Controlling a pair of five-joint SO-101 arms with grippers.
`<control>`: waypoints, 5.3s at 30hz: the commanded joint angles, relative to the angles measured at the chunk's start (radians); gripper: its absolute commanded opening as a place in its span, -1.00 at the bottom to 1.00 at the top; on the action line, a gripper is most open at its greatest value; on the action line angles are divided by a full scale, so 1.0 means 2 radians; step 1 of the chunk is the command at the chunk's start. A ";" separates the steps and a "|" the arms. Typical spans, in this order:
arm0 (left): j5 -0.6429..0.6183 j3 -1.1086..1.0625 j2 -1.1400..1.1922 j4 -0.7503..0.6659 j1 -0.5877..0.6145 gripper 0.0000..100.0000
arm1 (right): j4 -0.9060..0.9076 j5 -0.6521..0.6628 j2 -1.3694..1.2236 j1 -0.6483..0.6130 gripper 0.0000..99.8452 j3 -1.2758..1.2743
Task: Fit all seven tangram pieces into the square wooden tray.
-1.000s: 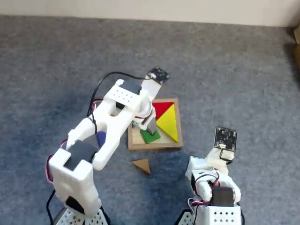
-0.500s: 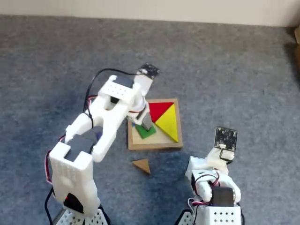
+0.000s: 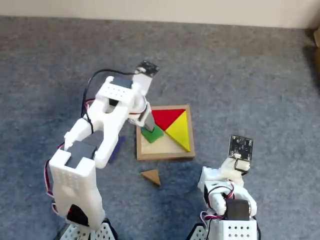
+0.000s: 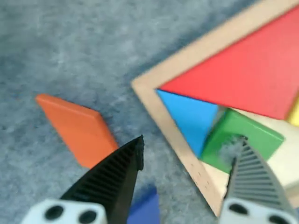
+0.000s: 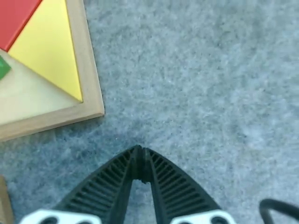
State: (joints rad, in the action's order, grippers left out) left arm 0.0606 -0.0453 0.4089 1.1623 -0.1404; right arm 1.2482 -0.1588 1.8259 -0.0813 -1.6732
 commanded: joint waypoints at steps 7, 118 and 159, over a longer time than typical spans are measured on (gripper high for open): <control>-0.020 0.016 -0.006 -0.025 0.016 -0.43 | 0.003 0.003 0.010 0.007 -0.97 -0.076; -0.015 0.096 0.042 0.097 0.063 -0.50 | 0.000 0.003 0.007 0.007 -0.97 -0.076; -0.012 0.139 0.028 0.150 0.040 -0.99 | 0.000 0.003 0.007 0.007 -0.97 -0.076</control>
State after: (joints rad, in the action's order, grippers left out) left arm 0.0269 0.3030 0.6053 1.4645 0.0161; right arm 1.2482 -0.1588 1.8259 -0.0813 -1.6732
